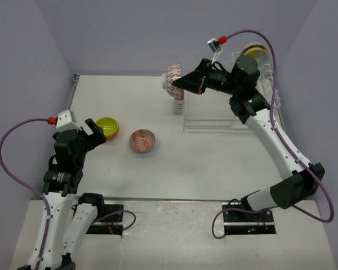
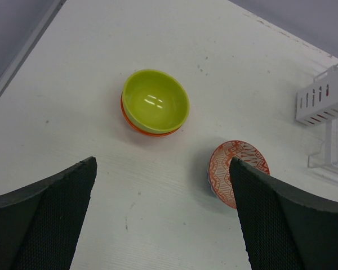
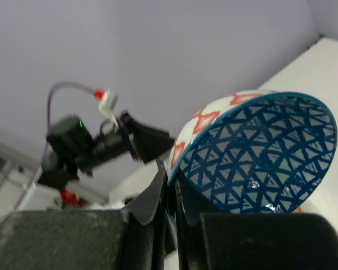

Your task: Unload the bowls from the dish rack

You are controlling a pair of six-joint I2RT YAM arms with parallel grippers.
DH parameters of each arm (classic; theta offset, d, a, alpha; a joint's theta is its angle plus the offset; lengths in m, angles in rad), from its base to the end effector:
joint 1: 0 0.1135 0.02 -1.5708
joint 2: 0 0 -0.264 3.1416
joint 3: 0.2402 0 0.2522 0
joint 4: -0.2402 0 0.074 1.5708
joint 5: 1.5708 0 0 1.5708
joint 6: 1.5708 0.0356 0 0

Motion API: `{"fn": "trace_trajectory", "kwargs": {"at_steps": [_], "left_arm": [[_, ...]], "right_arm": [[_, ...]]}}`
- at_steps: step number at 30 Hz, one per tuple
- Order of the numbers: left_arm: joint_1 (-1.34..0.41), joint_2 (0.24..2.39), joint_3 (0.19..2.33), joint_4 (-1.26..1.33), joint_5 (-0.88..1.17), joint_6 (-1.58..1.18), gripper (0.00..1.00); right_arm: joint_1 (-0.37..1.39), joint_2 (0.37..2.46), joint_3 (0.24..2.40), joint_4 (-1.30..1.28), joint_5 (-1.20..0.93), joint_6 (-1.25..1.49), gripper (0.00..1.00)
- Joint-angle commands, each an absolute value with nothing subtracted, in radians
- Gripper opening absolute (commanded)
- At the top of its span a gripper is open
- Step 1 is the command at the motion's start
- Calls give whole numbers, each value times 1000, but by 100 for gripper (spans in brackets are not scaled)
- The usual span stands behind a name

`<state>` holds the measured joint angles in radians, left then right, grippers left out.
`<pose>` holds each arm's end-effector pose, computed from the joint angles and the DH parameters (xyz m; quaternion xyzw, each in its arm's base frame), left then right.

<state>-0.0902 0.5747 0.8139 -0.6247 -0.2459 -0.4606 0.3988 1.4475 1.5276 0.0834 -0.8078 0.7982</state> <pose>0.1230 -0.0024 0.3325 -0.2189 0.7965 -0.0529 0.5611 0.2888 0.1496 0.4710 -0.1757 0.6426 0.6051 0.4360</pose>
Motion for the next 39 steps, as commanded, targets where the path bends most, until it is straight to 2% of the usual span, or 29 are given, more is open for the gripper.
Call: {"fn": "trace_trajectory", "kwargs": {"at_steps": [1, 5, 7, 12, 18, 19, 21, 25, 26, 39], "left_arm": [[-77, 569, 842, -606, -227, -457, 100], [-69, 571, 835, -578, -172, -439, 100], [-63, 578, 818, -537, -82, -411, 100], [-61, 627, 811, -503, 44, -371, 100], [-61, 647, 821, -502, 81, -362, 100], [-61, 641, 822, -503, 74, -362, 100], [-61, 621, 834, -515, 34, -379, 100], [-58, 542, 830, -575, -318, -494, 100], [-52, 529, 837, -593, -346, -517, 100], [-44, 472, 842, -638, -409, -538, 100]], "right_arm": [[504, 1367, 1632, -219, -865, 331, 0], [581, 1277, 1592, -405, -844, 85, 0], [639, 1231, 1525, -446, -818, -89, 0], [796, 1106, 1372, -535, -726, -320, 0], [984, 1072, 1287, -537, -367, -438, 0], [1012, 1081, 1278, -522, -257, -455, 0], [1064, 1138, 1279, -526, -174, -518, 0], [1081, 1286, 1363, -609, -48, -581, 0], [1081, 1317, 1418, -630, -51, -594, 0], [1124, 1864, 1790, -706, 115, -724, 0]]}}
